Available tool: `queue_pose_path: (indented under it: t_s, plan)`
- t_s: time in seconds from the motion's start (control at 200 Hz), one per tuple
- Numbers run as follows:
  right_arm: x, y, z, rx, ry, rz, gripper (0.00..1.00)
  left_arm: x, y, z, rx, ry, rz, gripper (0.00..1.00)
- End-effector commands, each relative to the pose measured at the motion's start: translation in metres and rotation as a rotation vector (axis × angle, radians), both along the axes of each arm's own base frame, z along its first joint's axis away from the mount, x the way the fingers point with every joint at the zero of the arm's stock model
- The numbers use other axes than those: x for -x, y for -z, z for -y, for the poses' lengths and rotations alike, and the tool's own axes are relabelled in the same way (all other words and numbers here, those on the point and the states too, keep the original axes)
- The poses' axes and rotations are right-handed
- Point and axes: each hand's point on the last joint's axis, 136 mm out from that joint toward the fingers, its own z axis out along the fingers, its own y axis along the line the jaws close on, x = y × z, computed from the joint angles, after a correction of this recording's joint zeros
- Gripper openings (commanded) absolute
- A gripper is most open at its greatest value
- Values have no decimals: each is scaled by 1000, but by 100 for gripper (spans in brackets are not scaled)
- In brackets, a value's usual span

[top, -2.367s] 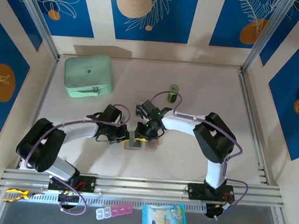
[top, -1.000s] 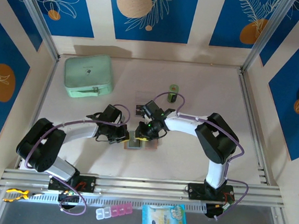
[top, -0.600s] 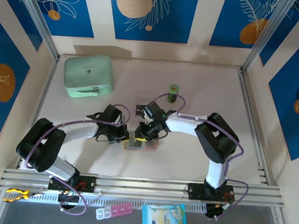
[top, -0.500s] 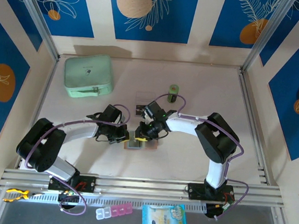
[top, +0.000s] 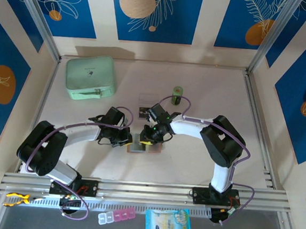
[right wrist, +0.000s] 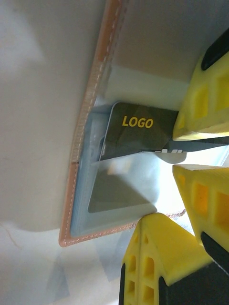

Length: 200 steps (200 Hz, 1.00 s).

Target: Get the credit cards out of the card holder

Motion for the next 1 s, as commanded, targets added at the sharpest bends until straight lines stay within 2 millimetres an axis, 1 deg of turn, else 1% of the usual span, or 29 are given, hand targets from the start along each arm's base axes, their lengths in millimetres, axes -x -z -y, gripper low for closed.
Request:
queue_pose_path:
  t_s: [0.0,0.19,0.31,0.505,0.595,0.705,0.84,0.995]
  plan:
    - [-1,-2,10,60,-9,22,22,1,1,-6,-28,-1,-10,5]
    - [0,-2,10,67,-17,24,22,0,0,-5,-28,4,-10,5]
    - [-1,-7,7,49,-28,36,22,-3,-6,-3,-16,2,0,5]
    - [-2,-23,3,3,-34,62,23,-9,-23,3,14,10,32,5]
    - [-2,-32,5,-15,-27,77,23,-11,-30,8,31,18,40,6]
    - [-4,-36,10,-27,-8,84,23,-11,-35,17,42,42,45,5]
    - [-4,-31,21,-6,27,56,23,-9,-32,27,41,66,37,4]
    - [-3,-23,25,6,35,23,23,-5,-22,34,43,85,14,2]
